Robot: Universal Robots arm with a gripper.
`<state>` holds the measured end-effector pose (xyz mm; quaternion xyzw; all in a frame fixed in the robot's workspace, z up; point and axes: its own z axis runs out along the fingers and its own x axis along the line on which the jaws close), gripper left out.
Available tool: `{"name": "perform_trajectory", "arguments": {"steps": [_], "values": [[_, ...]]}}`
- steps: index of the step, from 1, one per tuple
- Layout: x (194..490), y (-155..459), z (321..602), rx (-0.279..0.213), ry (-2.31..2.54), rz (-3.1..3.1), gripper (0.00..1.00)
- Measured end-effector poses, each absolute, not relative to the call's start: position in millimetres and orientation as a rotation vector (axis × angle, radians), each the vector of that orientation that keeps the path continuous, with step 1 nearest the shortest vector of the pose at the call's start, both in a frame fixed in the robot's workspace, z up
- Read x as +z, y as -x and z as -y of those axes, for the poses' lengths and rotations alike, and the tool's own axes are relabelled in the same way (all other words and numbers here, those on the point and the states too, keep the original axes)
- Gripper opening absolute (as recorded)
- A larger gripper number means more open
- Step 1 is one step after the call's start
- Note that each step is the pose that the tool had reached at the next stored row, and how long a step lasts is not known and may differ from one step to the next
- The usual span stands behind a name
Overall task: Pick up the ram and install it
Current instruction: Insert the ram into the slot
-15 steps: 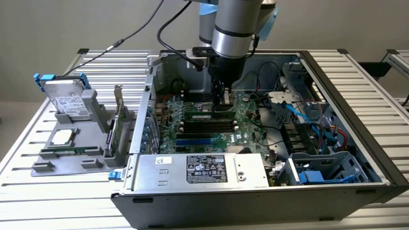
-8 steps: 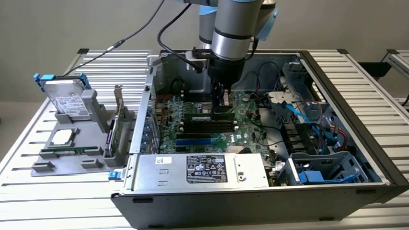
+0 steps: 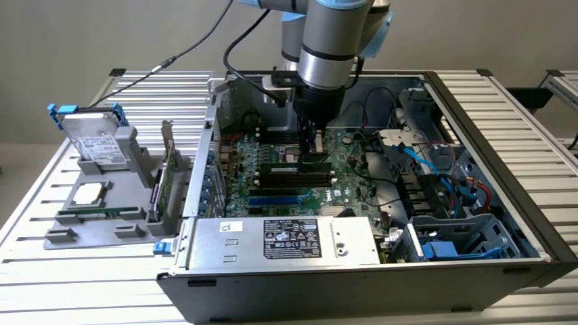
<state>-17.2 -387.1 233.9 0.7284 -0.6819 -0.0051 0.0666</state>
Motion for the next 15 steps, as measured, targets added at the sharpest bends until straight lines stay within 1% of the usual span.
{"name": "perform_trajectory", "arguments": {"steps": [15], "values": [[232.2, 17.6, 393.3, -0.016, -2.196, 2.056, 0.14]]}}
